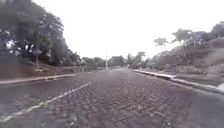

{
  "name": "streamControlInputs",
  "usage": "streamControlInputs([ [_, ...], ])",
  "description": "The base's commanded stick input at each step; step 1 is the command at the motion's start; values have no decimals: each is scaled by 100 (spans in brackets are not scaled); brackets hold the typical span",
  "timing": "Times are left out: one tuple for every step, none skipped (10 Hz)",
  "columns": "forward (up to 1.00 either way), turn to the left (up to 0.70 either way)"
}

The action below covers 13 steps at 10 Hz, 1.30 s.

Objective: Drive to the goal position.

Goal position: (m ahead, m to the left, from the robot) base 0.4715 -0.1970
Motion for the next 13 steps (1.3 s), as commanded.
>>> streamControlInputs([
  [70,-30],
  [70,-24],
  [70,-12],
  [67,0],
  [3,0],
  [0,0],
  [0,0],
  [0,0],
  [0,0],
  [0,0],
  [0,0],
  [0,0],
  [0,0],
])
